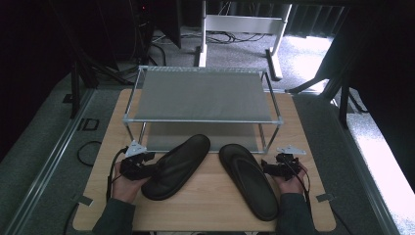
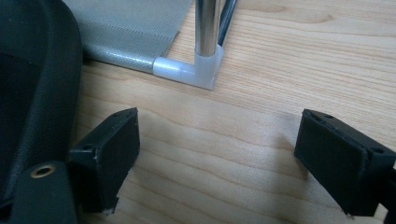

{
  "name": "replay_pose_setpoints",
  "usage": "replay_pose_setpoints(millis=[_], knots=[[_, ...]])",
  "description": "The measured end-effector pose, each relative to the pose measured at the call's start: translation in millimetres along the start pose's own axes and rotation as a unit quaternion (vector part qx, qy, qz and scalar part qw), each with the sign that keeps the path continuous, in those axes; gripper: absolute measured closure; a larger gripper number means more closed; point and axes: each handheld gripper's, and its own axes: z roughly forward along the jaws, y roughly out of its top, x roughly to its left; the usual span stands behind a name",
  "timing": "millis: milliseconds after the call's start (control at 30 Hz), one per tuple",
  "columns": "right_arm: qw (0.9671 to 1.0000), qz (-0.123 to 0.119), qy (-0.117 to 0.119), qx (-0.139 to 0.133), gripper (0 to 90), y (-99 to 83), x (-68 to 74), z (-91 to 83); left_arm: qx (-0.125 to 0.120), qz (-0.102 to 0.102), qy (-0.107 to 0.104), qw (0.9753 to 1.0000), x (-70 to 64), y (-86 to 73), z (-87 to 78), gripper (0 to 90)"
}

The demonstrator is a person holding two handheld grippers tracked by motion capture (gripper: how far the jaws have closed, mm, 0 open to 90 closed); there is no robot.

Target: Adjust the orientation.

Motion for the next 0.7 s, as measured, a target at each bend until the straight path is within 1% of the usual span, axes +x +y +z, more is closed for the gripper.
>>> replay_pose_setpoints(millis=[33,133,200,267,367,500,567,600,667,700], knots=[[1.0,0.0,0.0,0.0,13.8,0.0,0.0,0.0,0.001,0.001,0.004,1.0,-1.3,-4.6,-5.0,43.4],[1.0,0.0,0.0,0.0,13.9,-0.1,0.0,-0.1,0.005,0.003,0.009,0.9999,-6.8,-11.7,-9.3,36.6],[1.0,0.0,0.0,0.0,13.9,-0.1,0.1,-0.1,0.008,0.003,0.008,0.9999,-10.5,-16.3,-10.4,33.2],[1.0,0.0,0.0,0.0,13.9,-0.1,0.1,-0.1,0.015,0.006,0.001,0.9999,-14.0,-20.5,-9.9,29.3],[1.0,0.0,0.0,0.0,13.9,-0.1,0.1,-0.1,0.028,0.015,0.0,0.9995,-20.7,-26.5,-6.8,27.2],[1.0,0.0,0.0,0.0,13.9,-0.2,0.1,-0.2,0.048,0.025,0.005,0.9985,-25.8,-34.0,-1.6,26.5],[1.0,0.0,0.0,0.0,13.9,-0.2,0.1,-0.2,0.059,0.031,0.018,0.9976,-25.8,-36.4,1.3,26.6],[1.0,0.0,0.0,0.0,13.9,-0.2,0.1,-0.2,0.063,0.032,0.03,0.9971,-24.7,-37.3,2.6,27.1],[1.0,0.0,0.0,0.0,13.9,-0.2,0.1,-0.2,0.065,0.029,0.045,0.9965,-21.5,-38.1,2.8,31.1],[1.0,0.0,0.0,0.0,13.9,-0.2,0.1,-0.2,0.067,0.023,0.051,0.9962,-18.7,-38.5,2.6,32.0]])
